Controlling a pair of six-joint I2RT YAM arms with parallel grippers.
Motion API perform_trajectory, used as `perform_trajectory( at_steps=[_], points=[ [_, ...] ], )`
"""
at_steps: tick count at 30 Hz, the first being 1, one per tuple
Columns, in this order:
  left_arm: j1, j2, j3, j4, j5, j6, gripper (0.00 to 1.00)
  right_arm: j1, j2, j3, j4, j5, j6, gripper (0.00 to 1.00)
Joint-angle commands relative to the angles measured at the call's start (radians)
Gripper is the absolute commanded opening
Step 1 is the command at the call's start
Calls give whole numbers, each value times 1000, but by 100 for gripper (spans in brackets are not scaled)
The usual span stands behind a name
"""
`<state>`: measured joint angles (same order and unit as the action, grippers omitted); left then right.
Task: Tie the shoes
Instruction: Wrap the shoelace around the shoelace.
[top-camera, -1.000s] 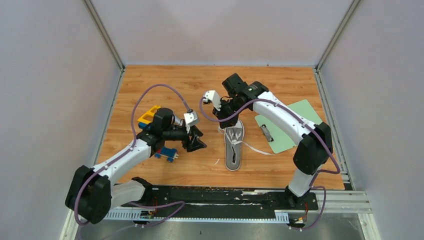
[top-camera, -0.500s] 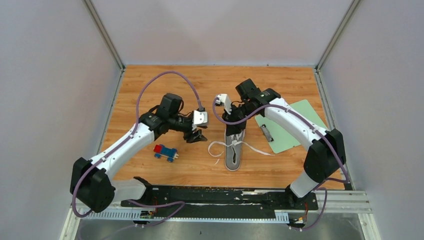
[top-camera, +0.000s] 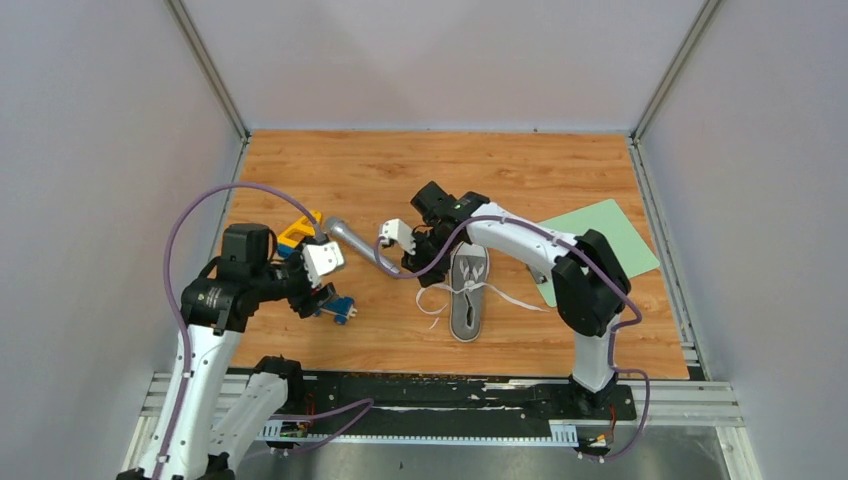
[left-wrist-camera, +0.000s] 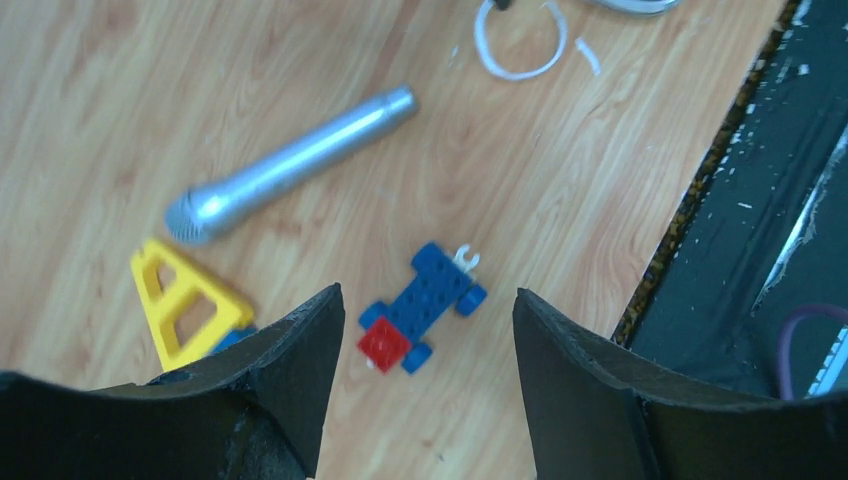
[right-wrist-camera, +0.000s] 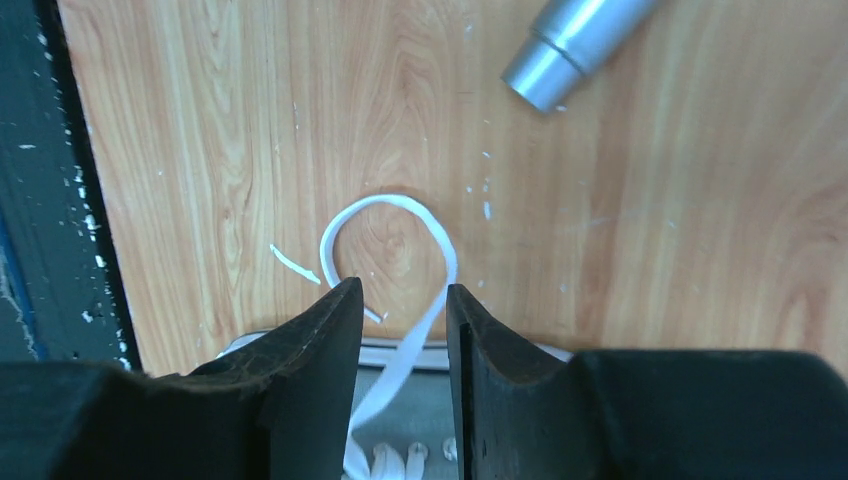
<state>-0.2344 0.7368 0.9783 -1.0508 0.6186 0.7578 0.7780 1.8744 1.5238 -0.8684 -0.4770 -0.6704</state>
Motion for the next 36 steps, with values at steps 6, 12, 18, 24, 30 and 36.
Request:
perform_trajectory(
  at_steps=[6,12,18,24,30,36],
  points=[
    [213,58,150,-25,50,-201,72,82,151,89,1,82,-87,36],
    [214,90,158,125,161,-497,70,108,208,104,2,116,-101,34],
    [214,48,115,215,213,-570,70,109,230,94,1,154,-132,27],
    [214,47,70,244,230,-575,70,109,233,68,0,166,-155,21],
    [214,76,18,311,302,-622,70,103,229,57,-17,158,-174,17],
    [214,99,-63,466,265,-729,69,79,192,63,-18,192,-152,0]
  ],
)
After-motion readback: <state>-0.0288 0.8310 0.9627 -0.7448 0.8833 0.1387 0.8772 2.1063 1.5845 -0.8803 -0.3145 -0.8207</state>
